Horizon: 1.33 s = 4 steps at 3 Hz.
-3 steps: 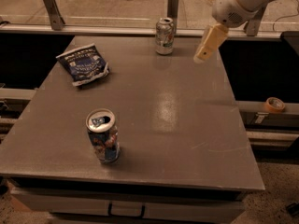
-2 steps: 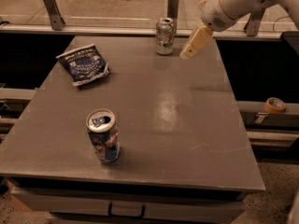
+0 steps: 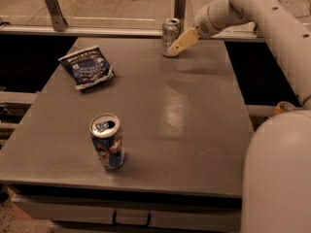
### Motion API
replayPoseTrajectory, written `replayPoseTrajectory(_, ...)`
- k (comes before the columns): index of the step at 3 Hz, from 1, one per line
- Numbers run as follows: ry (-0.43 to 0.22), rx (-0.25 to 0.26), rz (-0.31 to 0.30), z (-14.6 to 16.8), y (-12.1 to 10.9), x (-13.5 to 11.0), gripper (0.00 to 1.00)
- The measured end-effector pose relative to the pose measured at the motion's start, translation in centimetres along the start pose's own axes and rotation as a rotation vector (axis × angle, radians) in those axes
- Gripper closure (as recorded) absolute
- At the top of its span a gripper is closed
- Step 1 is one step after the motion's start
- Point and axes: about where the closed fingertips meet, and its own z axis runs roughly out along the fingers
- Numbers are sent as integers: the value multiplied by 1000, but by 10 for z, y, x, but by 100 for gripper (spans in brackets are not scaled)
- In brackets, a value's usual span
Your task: Move 7up can near blue chip bag
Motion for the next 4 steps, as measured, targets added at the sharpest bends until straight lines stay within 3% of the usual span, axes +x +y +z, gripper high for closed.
replayPoseTrajectory(1, -62, -39, 104, 25, 0, -6, 0)
replayPoseTrajectory(2, -136, -112, 168, 37, 12, -18, 18)
replayPoseTrajectory(3, -225, -217, 208, 38, 36, -37, 49)
replayPoseTrajectory(4, -267, -258, 217, 36, 46, -46, 72)
